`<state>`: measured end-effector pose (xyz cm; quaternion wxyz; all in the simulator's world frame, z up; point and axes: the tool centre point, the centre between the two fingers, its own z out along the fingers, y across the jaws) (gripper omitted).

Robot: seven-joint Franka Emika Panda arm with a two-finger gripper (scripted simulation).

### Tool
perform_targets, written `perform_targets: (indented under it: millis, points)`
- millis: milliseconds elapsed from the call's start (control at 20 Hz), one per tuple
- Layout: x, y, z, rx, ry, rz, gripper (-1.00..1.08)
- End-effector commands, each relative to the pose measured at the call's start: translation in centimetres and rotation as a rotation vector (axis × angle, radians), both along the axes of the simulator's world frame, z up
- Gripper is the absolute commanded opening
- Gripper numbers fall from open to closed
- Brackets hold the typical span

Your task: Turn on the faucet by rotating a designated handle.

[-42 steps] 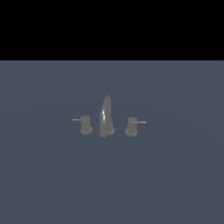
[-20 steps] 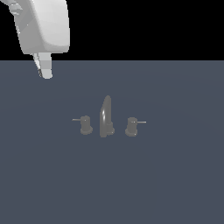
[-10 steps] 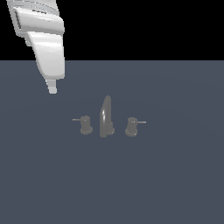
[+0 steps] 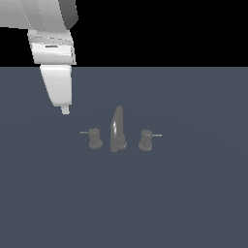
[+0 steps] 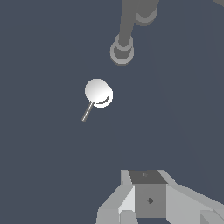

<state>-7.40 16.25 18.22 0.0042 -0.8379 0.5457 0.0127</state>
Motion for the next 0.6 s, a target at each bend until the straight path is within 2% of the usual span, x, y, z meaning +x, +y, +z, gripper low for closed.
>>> perform_targets:
  millis: [0, 550]
  points:
    - [1.0, 0.0, -1.1, -0.002, -0.002, -0.042, -1.0]
    - [5.9, -0.6, -6.5, -0.016, -0.007, -0.258, -1.0]
